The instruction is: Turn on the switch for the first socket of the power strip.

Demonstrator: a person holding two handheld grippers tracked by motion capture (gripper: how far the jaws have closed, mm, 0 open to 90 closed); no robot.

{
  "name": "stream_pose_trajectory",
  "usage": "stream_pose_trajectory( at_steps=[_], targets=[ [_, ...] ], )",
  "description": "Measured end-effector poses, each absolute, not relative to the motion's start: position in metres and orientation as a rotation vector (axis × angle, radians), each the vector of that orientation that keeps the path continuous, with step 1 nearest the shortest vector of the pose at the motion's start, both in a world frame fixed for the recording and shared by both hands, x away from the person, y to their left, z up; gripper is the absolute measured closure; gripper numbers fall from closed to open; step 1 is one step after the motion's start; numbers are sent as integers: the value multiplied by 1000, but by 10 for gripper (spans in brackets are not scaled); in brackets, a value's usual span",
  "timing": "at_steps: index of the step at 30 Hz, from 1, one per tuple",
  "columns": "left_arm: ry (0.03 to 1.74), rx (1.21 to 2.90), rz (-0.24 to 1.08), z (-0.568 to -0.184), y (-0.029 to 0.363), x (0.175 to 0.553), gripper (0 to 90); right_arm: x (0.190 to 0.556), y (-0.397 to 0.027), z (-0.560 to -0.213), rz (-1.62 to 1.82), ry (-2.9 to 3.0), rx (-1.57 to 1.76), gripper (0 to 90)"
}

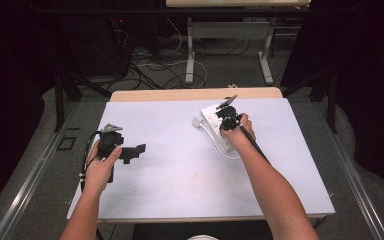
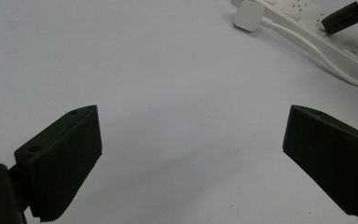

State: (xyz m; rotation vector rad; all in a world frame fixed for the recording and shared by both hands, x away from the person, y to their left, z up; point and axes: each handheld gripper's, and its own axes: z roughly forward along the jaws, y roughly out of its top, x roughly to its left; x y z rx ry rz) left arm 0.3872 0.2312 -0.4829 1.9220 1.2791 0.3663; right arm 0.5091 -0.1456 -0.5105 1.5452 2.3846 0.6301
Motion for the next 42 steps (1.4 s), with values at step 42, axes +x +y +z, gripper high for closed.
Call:
stream_pose_trajectory(
  at_steps=[42],
  targets=[
    [1283, 1924, 363, -484, 232, 387, 48, 508, -143, -511, 559, 2401, 1519, 900]
  ],
)
